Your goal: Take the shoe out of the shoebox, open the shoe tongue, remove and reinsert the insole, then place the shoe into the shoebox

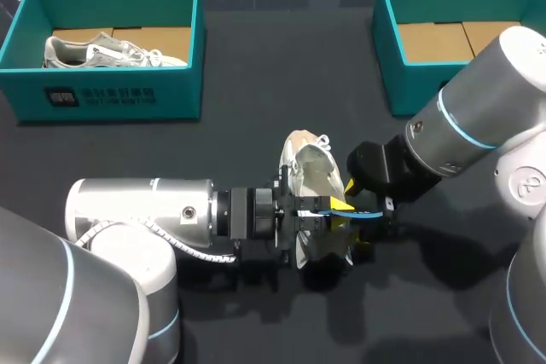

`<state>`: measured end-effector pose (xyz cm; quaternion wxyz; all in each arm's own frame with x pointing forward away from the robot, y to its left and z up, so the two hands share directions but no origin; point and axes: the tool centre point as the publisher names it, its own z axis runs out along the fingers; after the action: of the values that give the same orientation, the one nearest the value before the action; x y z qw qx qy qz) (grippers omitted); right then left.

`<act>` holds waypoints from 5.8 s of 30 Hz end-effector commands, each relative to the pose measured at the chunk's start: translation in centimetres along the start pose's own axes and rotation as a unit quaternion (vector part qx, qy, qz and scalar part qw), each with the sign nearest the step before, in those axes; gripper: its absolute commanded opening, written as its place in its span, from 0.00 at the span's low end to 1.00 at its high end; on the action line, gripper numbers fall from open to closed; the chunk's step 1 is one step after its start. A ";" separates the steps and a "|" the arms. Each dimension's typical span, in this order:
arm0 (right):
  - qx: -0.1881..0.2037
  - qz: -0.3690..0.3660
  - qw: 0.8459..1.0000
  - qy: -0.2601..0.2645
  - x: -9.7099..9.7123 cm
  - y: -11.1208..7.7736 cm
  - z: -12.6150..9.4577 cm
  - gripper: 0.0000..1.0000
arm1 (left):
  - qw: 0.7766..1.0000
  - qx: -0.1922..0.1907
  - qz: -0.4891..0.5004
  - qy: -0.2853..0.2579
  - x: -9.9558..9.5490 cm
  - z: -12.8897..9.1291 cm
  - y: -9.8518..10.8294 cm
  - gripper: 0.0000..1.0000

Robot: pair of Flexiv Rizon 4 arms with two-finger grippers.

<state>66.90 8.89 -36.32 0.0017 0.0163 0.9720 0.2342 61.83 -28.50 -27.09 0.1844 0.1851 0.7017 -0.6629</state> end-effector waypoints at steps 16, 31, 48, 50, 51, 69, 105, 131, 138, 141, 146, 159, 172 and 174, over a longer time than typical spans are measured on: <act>0.001 0.000 1.000 -0.001 0.1 0.0 0.0 1.00 | 0.999 0.005 0.035 0.002 0.1 -0.6 1.5 0.00; 0.001 0.000 1.000 -0.001 0.1 0.0 0.0 1.00 | 0.998 0.021 0.058 0.022 0.1 -1.0 2.6 0.00; 0.001 0.000 1.000 -0.001 0.1 0.0 0.0 1.00 | 0.995 0.027 0.093 0.036 0.1 -2.0 3.0 0.00; 0.001 0.000 1.000 -0.001 0.1 0.0 0.0 1.00 | 0.994 0.028 0.094 0.038 0.1 -2.0 3.0 0.00; 0.001 0.000 1.000 -0.001 0.1 0.0 0.0 1.00 | 0.994 0.029 0.095 0.040 0.1 -2.1 3.0 0.00; 0.001 0.000 1.000 -0.001 0.1 0.0 0.0 1.00 | 0.991 0.020 0.122 0.044 0.1 -1.9 4.4 0.00; 0.001 0.000 1.000 -0.001 0.1 0.0 0.0 1.00 | 0.991 -0.061 0.122 -0.007 -1.8 -1.6 9.8 0.00; 0.001 0.000 1.000 -0.001 0.1 0.0 0.0 1.00 | 0.993 -0.029 0.114 -0.017 -1.5 -2.1 6.3 0.29; 0.001 0.000 1.000 -0.001 0.1 0.0 0.0 1.00 | 0.992 -0.017 0.121 -0.012 -1.2 -1.7 5.1 0.29; 0.001 0.000 1.000 -0.001 0.1 0.0 0.0 1.00 | 0.992 -0.012 0.125 -0.008 -1.0 -1.6 4.6 0.27; 0.001 0.000 1.000 -0.001 0.1 0.0 0.0 1.00 | 0.991 -0.003 0.135 0.001 -0.7 -1.4 4.1 0.00; 0.001 0.000 1.000 -0.001 0.1 0.0 0.0 1.00 | 0.988 -0.027 0.150 -0.005 -1.3 -1.5 6.6 0.00; 0.001 0.000 1.000 -0.001 0.1 0.0 0.0 1.00 | 0.982 -0.066 0.174 -0.023 -1.9 -1.6 9.4 0.00; 0.001 0.000 1.000 -0.001 0.1 0.0 0.0 1.00 | 0.982 -0.074 0.173 -0.025 -2.1 -1.6 9.9 0.00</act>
<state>66.91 8.89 -36.30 0.0016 0.0163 0.9721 0.2340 68.15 -25.82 -33.97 0.3259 0.2742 0.6979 -0.5758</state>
